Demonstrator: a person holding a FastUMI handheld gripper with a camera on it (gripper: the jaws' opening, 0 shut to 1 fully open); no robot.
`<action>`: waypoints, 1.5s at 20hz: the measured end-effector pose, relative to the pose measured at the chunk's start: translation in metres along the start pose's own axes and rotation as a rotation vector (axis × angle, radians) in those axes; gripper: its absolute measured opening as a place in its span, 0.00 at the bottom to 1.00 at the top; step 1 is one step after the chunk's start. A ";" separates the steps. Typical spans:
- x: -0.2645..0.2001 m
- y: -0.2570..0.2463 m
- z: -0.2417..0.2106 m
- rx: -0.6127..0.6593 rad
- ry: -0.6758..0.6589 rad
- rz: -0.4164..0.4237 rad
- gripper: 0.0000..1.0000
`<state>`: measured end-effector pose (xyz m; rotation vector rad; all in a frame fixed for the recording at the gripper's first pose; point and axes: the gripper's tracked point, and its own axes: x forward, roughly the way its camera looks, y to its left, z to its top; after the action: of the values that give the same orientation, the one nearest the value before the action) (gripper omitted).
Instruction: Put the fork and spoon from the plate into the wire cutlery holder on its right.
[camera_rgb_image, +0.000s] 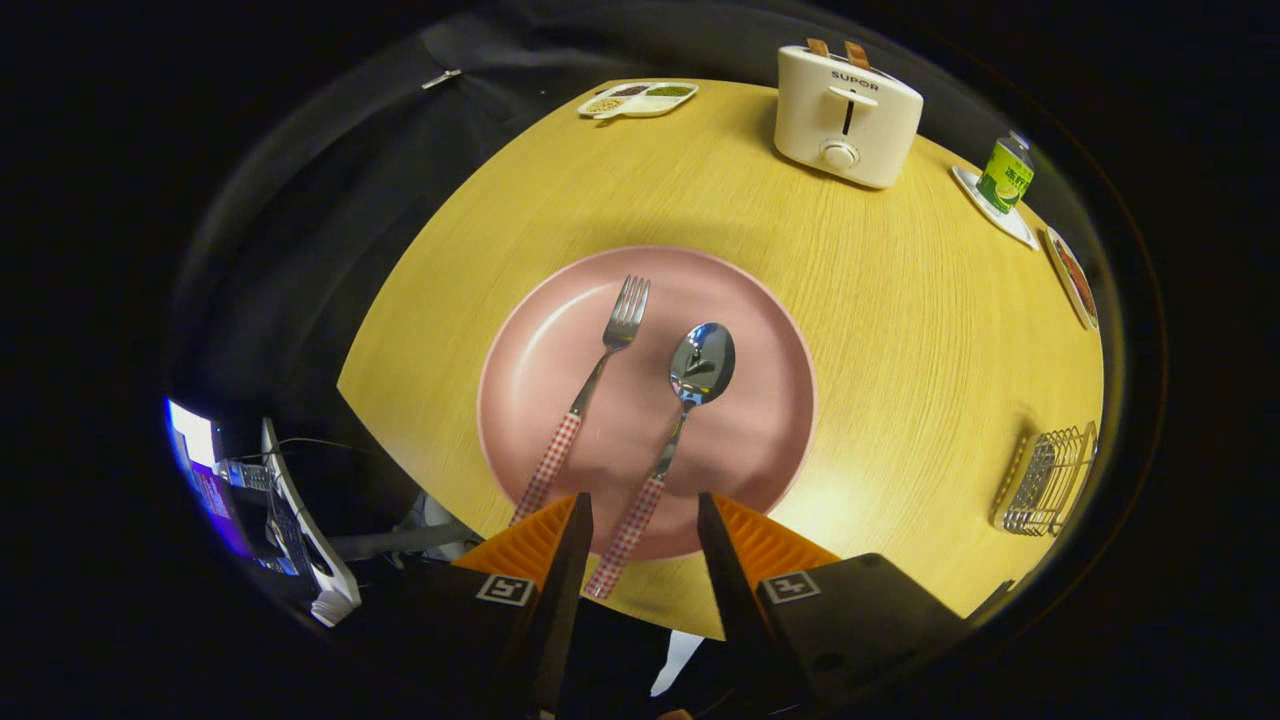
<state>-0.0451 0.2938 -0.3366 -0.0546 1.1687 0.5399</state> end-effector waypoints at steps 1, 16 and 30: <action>0.004 -0.002 0.000 0.011 0.011 -0.011 0.58; 0.012 -0.008 0.011 0.121 0.011 0.004 0.13; -0.140 -0.094 0.026 0.114 -0.215 0.042 0.12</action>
<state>-0.0218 0.1679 -0.2244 0.1233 0.9901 0.5026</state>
